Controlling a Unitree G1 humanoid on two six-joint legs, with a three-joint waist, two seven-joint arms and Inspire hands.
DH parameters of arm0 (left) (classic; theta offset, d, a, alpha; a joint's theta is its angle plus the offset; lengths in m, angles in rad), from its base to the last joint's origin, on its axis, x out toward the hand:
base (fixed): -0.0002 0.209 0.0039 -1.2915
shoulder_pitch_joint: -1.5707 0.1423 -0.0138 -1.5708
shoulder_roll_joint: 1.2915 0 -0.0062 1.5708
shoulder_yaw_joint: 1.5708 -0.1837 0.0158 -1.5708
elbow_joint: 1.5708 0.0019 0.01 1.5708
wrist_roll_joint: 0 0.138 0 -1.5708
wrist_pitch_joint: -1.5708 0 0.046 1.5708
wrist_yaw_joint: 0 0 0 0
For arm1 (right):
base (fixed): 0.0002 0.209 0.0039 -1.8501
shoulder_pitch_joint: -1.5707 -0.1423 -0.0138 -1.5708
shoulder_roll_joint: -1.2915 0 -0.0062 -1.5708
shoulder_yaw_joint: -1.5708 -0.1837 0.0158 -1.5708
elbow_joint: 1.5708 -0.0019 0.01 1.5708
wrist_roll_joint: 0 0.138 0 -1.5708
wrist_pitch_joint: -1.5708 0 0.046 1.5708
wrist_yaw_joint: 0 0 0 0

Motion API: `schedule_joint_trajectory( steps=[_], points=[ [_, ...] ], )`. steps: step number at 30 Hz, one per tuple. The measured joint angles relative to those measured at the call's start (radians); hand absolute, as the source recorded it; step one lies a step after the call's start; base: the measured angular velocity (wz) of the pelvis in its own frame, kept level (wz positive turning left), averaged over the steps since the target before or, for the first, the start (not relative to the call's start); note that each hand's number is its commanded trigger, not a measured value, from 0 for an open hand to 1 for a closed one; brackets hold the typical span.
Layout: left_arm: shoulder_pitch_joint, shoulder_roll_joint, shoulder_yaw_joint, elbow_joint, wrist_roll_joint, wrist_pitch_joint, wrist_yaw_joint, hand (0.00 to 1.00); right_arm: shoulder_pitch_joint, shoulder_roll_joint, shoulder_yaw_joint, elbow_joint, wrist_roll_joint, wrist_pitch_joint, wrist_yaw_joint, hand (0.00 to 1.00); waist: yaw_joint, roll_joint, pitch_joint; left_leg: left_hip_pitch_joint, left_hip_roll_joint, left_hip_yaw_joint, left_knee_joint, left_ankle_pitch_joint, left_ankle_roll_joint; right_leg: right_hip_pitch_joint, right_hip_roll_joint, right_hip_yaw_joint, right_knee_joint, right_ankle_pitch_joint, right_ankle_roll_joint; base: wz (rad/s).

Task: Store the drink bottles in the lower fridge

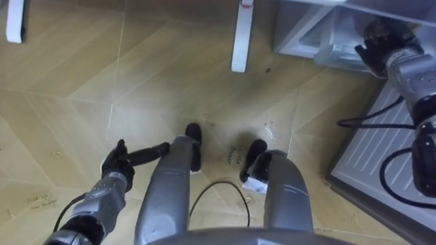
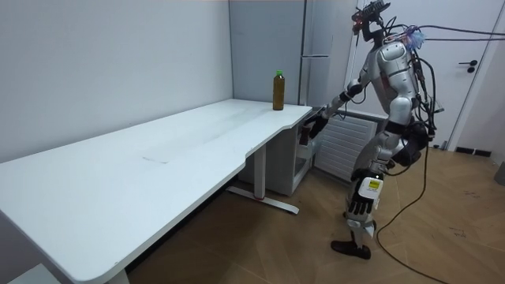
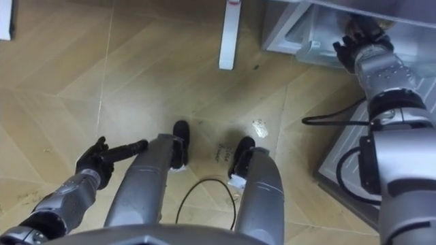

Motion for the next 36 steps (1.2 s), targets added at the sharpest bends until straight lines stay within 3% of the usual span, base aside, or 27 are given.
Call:
schedule_joint_trajectory(
  steps=[8,11,17,19,22,25,28,33,36],
  points=[
    [0.001,0.001,-0.011,0.057,0.001,0.019,-0.045,0.00,0.096,0.000,0.023,0.029,-0.076,0.002,0.084,0.00,0.010,0.002,0.0016,0.115,0.002,-0.017,-0.047,-0.002,-0.005,0.136,0.010,-0.029,-0.076,0.002,0.005,0.03],
    [0.005,0.005,0.033,0.085,0.009,0.038,-0.081,0.00,0.128,0.000,0.022,0.045,-0.108,0.008,0.133,0.00,0.008,0.005,0.0019,0.159,0.002,-0.020,-0.055,-0.012,-0.009,0.187,0.014,-0.032,-0.098,0.000,0.009,-0.03],
    [0.015,0.009,0.064,0.158,0.048,0.078,-0.142,0.00,0.149,0.000,0.018,0.122,-0.165,0.021,0.229,0.00,0.009,0.037,0.0005,0.242,0.009,-0.033,-0.082,-0.023,-0.011,0.294,0.033,-0.044,-0.163,0.004,0.020,0.03],
    [0.031,0.008,0.068,0.169,0.052,0.084,-0.167,0.00,0.172,0.000,-0.008,0.126,-0.205,0.022,0.272,0.00,0.004,0.056,-0.0039,0.277,0.004,-0.037,-0.105,-0.023,-0.011,0.332,0.034,-0.049,-0.189,0.008,0.025,0.05],
    [0.049,0.009,0.084,0.189,0.062,0.084,-0.189,0.00,0.230,0.006,-0.010,0.125,-0.219,0.023,0.308,0.00,0.004,0.066,-0.0093,0.347,0.000,-0.036,-0.139,-0.023,-0.011,0.404,0.033,-0.056,-0.223,0.009,0.028,0.02],
    [0.057,0.007,0.118,0.207,0.101,0.083,-0.195,0.00,0.298,0.023,-0.011,0.119,-0.229,0.019,0.338,0.00,-0.001,0.066,-0.0179,0.419,0.001,-0.038,-0.182,-0.021,-0.014,0.481,0.042,-0.064,-0.275,0.016,0.032,0.01],
    [0.081,0.005,0.155,0.226,0.139,0.083,-0.197,0.00,0.374,0.054,-0.010,0.119,-0.257,0.021,0.352,0.00,-0.021,0.064,-0.0427,0.495,-0.001,-0.039,-0.222,-0.020,-0.016,0.567,0.047,-0.079,-0.333,0.022,0.038,0.03],
    [0.140,-0.010,0.234,0.219,0.141,0.082,-0.196,0.00,0.510,0.099,-0.052,0.108,-0.283,0.023,0.384,0.00,-0.050,0.058,-0.0583,0.619,-0.004,-0.039,-0.278,-0.025,-0.022,0.702,0.061,-0.086,-0.425,0.033,0.050,0.02],
    [0.185,-0.026,0.288,0.193,0.163,0.080,-0.190,0.00,0.569,0.129,-0.114,0.100,-0.283,0.023,0.384,0.00,-0.066,0.055,-0.0620,0.669,-0.007,-0.034,-0.309,-0.026,-0.023,0.747,0.061,-0.087,-0.443,0.031,0.052,-0.04]
  ],
)
